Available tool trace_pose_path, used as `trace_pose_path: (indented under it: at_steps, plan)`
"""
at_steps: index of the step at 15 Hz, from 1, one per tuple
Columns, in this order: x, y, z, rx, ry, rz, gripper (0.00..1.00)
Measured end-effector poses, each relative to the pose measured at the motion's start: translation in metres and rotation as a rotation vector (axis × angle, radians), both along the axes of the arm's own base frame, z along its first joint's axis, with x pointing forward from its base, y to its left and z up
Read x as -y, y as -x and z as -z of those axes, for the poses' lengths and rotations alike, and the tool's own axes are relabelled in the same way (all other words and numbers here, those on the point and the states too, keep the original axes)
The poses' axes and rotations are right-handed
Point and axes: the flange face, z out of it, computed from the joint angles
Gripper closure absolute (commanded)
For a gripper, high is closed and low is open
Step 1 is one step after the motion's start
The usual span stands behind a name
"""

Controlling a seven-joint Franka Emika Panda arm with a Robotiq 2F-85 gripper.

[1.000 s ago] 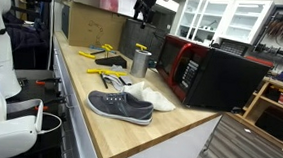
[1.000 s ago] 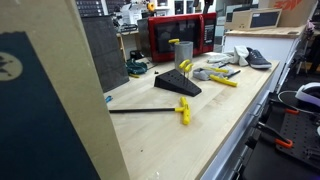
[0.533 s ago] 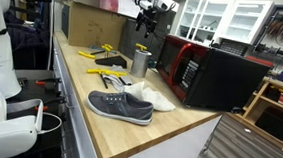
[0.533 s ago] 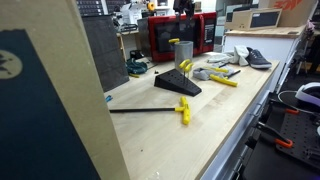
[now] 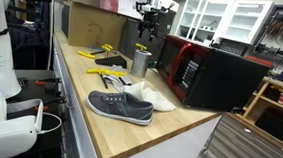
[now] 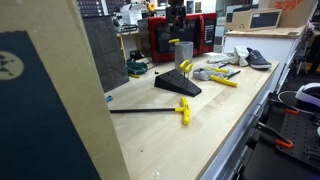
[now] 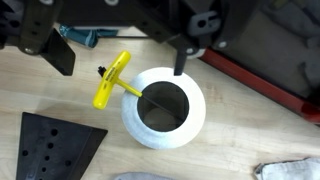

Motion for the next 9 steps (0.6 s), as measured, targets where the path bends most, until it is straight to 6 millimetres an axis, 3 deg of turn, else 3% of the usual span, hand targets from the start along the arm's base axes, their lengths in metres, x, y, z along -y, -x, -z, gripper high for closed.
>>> trace_pose_path:
  at_steps: [9]
  plan:
    - [-0.047, -0.019, 0.04, 0.019, 0.175, -0.025, 0.0]
